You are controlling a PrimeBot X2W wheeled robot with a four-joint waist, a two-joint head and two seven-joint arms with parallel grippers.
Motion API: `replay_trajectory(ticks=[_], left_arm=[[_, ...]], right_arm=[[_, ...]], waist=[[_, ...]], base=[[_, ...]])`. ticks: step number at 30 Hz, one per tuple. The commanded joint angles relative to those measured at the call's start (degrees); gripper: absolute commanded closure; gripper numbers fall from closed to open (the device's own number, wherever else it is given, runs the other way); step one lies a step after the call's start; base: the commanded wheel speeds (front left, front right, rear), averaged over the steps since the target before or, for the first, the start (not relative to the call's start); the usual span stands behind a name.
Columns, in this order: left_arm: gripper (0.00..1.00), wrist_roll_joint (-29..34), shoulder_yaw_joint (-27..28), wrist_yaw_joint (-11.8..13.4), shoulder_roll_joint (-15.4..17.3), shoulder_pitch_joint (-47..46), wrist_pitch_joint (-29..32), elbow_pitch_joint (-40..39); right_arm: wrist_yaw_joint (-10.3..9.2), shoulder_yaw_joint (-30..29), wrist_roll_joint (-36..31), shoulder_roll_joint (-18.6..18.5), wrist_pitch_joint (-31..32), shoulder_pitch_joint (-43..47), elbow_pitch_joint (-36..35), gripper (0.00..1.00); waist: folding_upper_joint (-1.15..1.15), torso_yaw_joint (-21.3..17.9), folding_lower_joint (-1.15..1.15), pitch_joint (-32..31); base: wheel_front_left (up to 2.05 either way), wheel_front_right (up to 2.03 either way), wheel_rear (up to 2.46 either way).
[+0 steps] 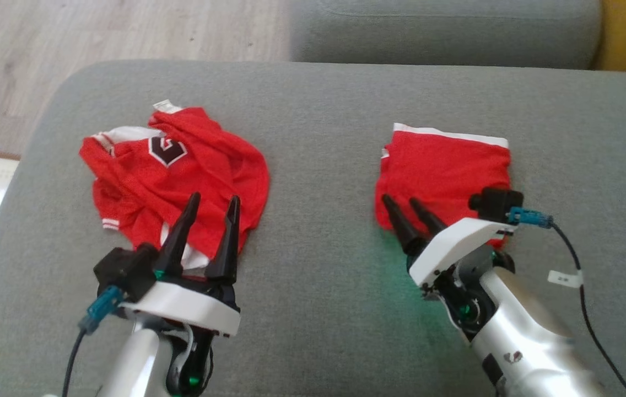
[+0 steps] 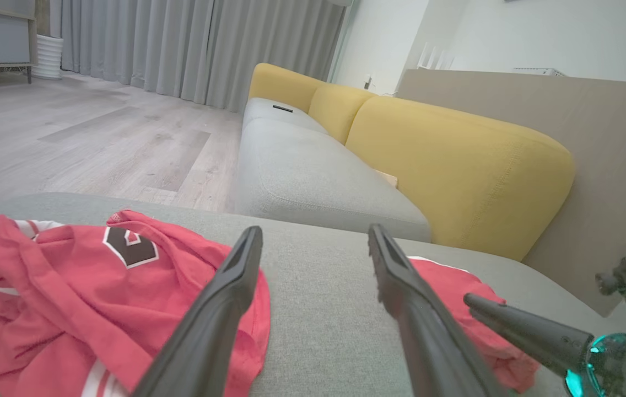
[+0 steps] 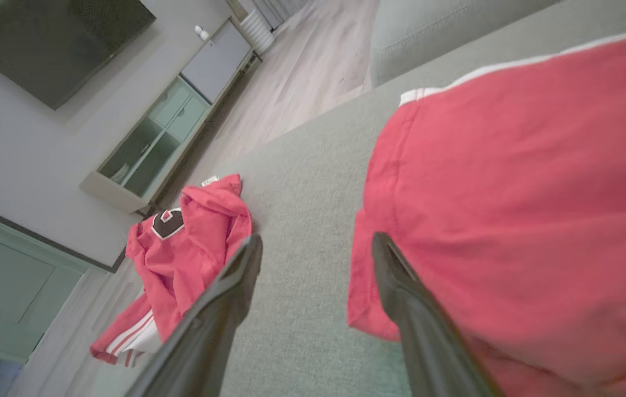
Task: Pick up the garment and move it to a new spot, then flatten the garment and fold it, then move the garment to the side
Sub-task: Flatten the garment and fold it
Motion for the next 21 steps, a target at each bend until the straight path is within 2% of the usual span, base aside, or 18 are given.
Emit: replay_trajectory(ticks=[1, 6, 11, 17, 21], left_arm=[[0.0, 0.3, 2.3, 0.2, 0.3, -1.6, -0.4, -2.4], [0.0, 0.2, 3.0, 0.2, 0.3, -1.8, -0.4, -3.4], [0.0, -0.6, 4.1, 0.4, 0.3, -2.3, -0.4, -5.1], [0.0, -1.7, 5.9, 0.7, 0.3, -2.4, -0.4, -6.5], [0.0, -1.8, 6.6, 0.6, 0.3, -2.1, -0.4, -7.0]], right_arm=[[-0.04, -0.3, -1.7, 0.4, -1.9, -2.7, -2.7, 0.0], [-0.04, -4.2, -9.3, -3.8, -7.4, -2.0, -5.0, 0.0], [-0.04, -11.4, -22.9, -7.8, -13.7, 0.1, -7.4, 0.0], [-0.04, -22.5, -37.3, -4.3, -16.0, 6.3, -14.3, 0.0], [-0.04, -27.0, -41.2, -1.6, -16.4, 10.0, -18.8, 0.0]], waist=[[0.0, -1.4, 0.0, -0.3], [0.0, -4.1, 0.0, -0.6], [0.0, -6.9, 0.0, -0.2], [0.0, -9.8, 0.0, 0.2], [0.0, -10.5, 0.0, 0.3]], base=[[0.0, 0.0, 0.0], [0.0, 0.0, 0.0], [0.0, 0.0, 0.0], [0.0, 0.0, 0.0], [0.0, 0.0, 0.0]])
